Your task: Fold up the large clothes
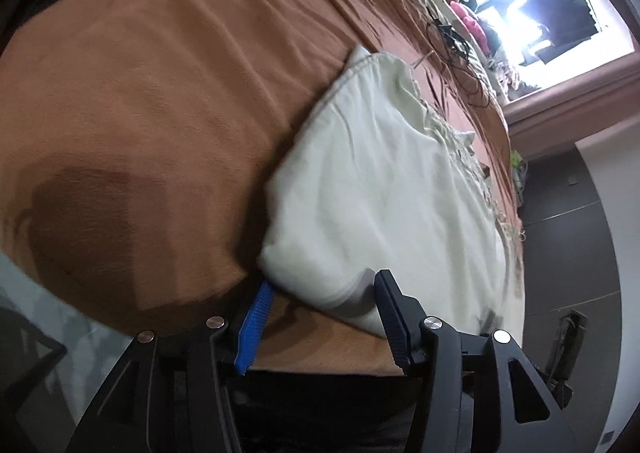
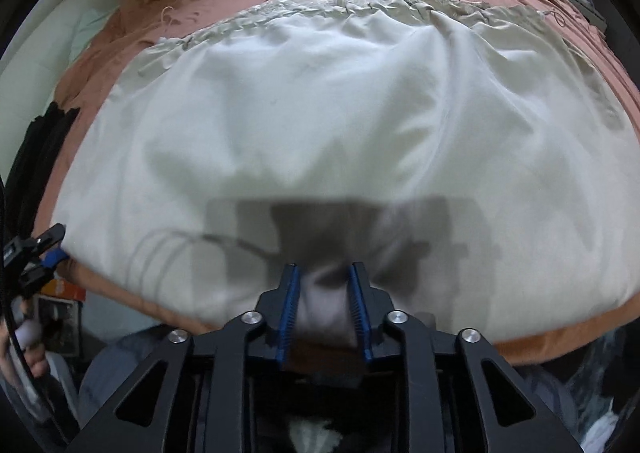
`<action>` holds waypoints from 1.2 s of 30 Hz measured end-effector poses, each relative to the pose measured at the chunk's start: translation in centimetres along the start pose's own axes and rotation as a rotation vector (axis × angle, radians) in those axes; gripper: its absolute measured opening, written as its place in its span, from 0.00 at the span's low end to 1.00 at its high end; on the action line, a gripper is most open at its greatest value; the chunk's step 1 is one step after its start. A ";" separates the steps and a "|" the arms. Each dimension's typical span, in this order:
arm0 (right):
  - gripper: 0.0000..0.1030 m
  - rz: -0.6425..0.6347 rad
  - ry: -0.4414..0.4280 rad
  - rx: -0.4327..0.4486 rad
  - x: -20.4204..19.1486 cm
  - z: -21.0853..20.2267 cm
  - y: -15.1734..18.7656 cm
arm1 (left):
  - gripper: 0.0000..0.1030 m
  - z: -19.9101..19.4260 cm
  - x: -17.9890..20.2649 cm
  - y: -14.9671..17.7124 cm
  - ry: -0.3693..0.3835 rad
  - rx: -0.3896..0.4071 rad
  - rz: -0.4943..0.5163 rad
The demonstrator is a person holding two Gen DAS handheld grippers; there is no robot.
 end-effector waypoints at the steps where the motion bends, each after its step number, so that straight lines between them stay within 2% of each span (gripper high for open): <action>1: 0.21 -0.002 0.004 0.001 0.0 0.2 -0.4 | 0.53 0.3 0.1 -0.1 0.000 0.004 0.000; 6: 0.16 0.019 0.008 -0.006 0.4 1.5 -3.3 | 0.52 1.5 0.3 -1.2 0.035 0.032 -0.052; 10: 0.12 0.030 0.009 -0.002 0.6 2.3 -5.7 | 0.52 1.4 0.3 -1.2 0.024 0.052 -0.068; 16: 0.10 0.014 0.014 0.000 0.8 3.9 -9.7 | 0.46 1.2 0.2 -0.7 0.003 0.099 -0.108; 23: 0.09 0.019 0.015 0.009 1.0 5.4 -14.5 | 0.41 0.9 -0.7 -0.8 -0.016 0.143 -0.273; 28: 0.09 0.030 0.049 0.019 1.7 6.9 -17.8 | 0.41 1.0 -0.9 -0.7 -0.051 0.160 -0.321; 31: 0.08 0.048 0.034 0.021 2.0 7.7 -19.3 | 0.36 0.9 -1.2 -0.7 -0.058 0.175 -0.349; 34: 0.09 0.046 -0.001 0.043 2.0 7.9 -20.8 | 0.27 1.1 -1.4 -0.7 -0.057 0.183 -0.372; 36: 0.11 0.051 -0.031 0.027 2.2 7.6 -20.9 | 0.21 1.0 -1.3 -0.5 -0.051 0.178 -0.378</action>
Point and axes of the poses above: each gripper's, at about its wrist camera, not at the fingertips, and z roughly the way its jaws point, x to its right, y to its underside, the point moved 10 cm from there along z, roughly the way its jaws point, and after that the axes turned 7 degrees about y, right-handed, at the moved point
